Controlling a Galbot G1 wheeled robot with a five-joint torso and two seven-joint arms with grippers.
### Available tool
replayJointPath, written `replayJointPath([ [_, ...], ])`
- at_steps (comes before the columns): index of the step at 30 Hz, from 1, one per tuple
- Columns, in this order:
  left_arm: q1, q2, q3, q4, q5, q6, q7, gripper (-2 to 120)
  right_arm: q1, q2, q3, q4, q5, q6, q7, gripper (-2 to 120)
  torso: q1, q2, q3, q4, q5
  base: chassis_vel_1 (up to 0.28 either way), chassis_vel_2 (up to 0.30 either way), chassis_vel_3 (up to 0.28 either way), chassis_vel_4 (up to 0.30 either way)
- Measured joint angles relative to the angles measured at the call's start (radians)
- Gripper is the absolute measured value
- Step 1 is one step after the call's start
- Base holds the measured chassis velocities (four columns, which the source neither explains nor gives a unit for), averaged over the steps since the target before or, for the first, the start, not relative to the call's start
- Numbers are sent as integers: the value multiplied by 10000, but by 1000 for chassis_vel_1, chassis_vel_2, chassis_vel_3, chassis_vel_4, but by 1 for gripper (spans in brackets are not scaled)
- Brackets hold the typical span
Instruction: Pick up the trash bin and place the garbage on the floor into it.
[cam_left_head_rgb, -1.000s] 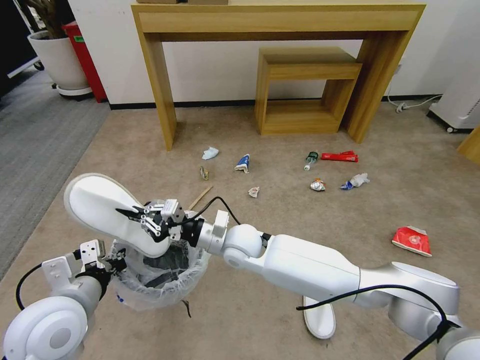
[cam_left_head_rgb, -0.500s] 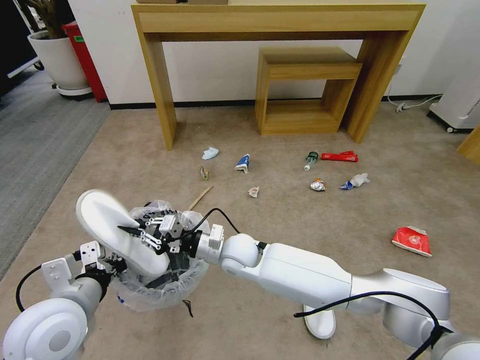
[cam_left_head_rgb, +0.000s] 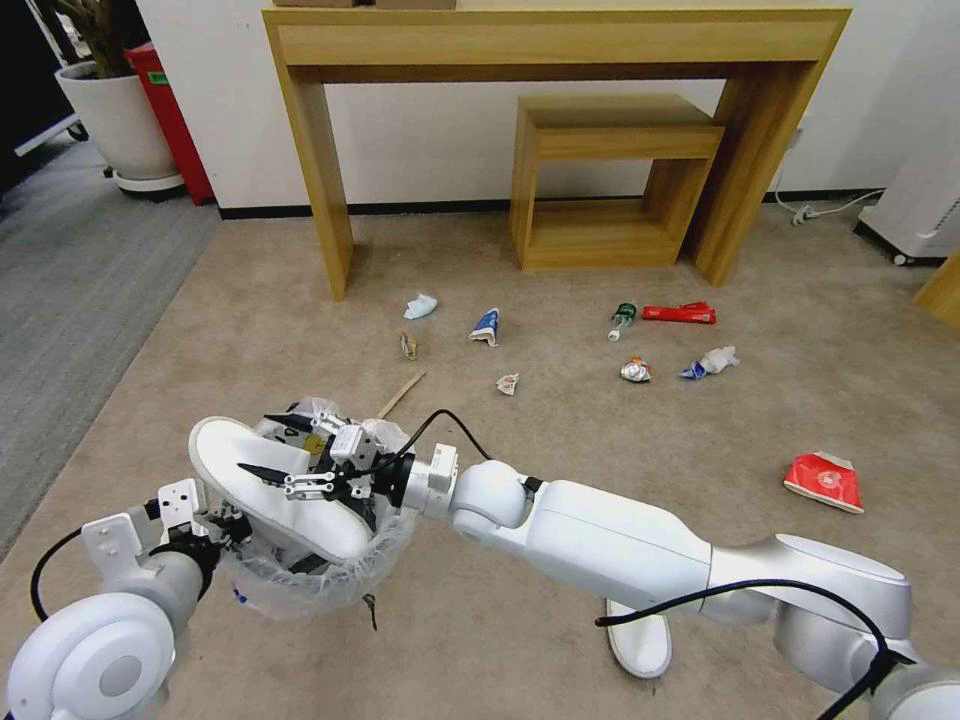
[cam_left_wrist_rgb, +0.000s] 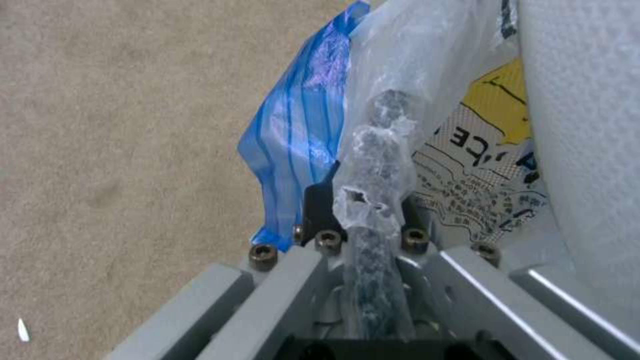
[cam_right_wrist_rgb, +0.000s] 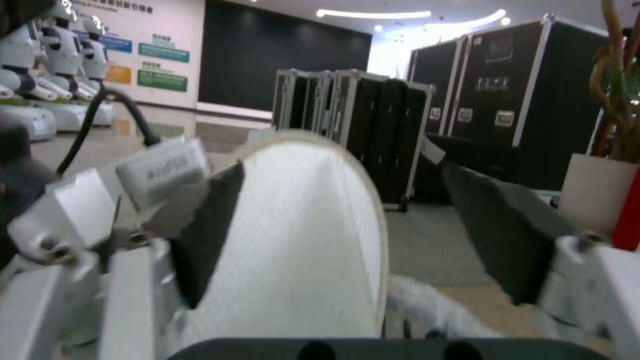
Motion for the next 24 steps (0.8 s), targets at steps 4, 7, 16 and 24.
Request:
replayJointPath([
  [4,-5,-19,18,13,1,-5,1,0,29,-52,64,60,-59,-1,-61,86,0,0,0,2,0,0,0,0,0],
  [7,3,29,-37,82,-2,-9,4,0,92,-338,109,571,350,-277,91,84,0,0,0,2,2,0,0,0,0],
  [16,-40,116,-99,354,0,-40,-1,0,-372,-2335,1222,2814,1843,-1729,1735,95,0,0,-1,-1,2,0,0,0,0],
  [24,-172,115,82,594,89,-44,5,0,-3113,-5202,4622,4893,3392,-3834,4333,100,0,0,-1,-1,4,0,0,0,0],
])
